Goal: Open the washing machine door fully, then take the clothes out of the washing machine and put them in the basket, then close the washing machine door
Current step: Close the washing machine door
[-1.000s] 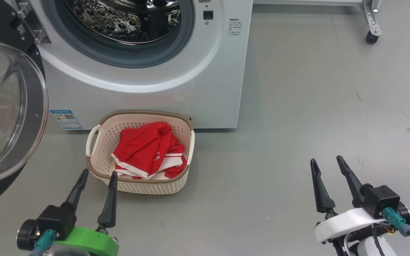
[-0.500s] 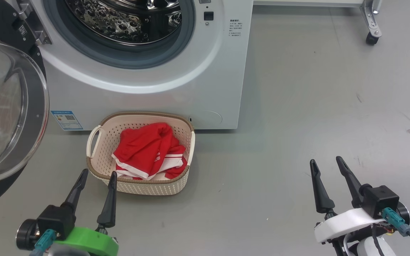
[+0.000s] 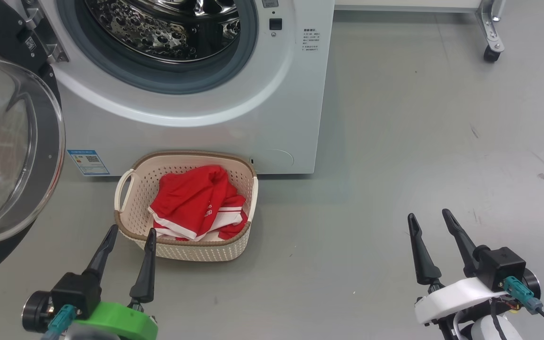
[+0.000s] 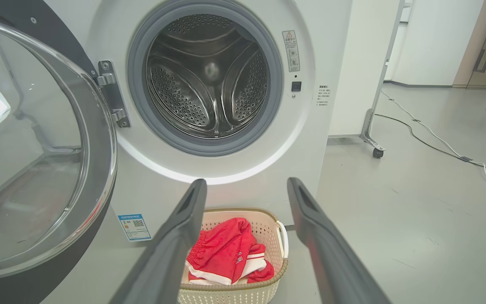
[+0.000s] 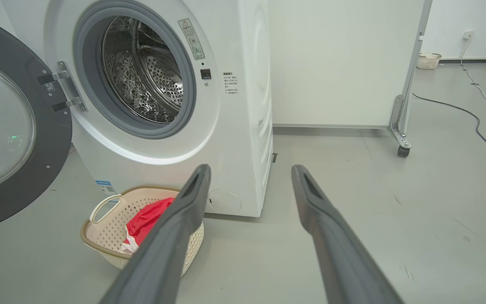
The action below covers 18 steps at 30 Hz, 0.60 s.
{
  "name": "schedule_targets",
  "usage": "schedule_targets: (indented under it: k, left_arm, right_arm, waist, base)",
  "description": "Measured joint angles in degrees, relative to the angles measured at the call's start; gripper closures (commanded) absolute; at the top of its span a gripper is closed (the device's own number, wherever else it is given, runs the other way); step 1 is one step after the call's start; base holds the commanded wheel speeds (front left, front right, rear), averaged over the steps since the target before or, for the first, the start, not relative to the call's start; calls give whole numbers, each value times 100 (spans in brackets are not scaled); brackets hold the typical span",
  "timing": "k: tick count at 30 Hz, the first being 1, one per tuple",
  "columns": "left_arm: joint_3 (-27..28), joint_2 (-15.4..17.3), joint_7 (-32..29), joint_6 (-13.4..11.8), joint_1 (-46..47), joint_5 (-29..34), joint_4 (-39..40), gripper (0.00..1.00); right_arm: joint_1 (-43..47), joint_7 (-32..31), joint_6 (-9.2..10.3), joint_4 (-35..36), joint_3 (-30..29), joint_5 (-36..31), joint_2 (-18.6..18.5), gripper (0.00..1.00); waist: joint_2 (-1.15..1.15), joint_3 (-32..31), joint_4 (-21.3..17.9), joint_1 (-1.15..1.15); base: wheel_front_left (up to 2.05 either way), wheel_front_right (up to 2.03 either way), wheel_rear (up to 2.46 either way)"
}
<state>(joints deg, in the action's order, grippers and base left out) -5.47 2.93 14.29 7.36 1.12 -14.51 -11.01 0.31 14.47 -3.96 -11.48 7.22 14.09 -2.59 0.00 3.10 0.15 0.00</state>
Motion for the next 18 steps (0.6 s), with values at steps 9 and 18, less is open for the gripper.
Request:
schedule_targets:
  k: [9,18]
  left_arm:
    - [-10,0,0,0,-1,29,-2,0]
    - [-76,0,8,0,0,59,-2,0]
  right_arm:
    - [0,0,0,-3,13,0,0,0]
    - [1,-1,0,58,-38,1,1,0]
  waist:
    - [0,-18,-13,0]
    - [0,62,116,0]
  base:
    - [0,0,0]
    - [0,0,0]
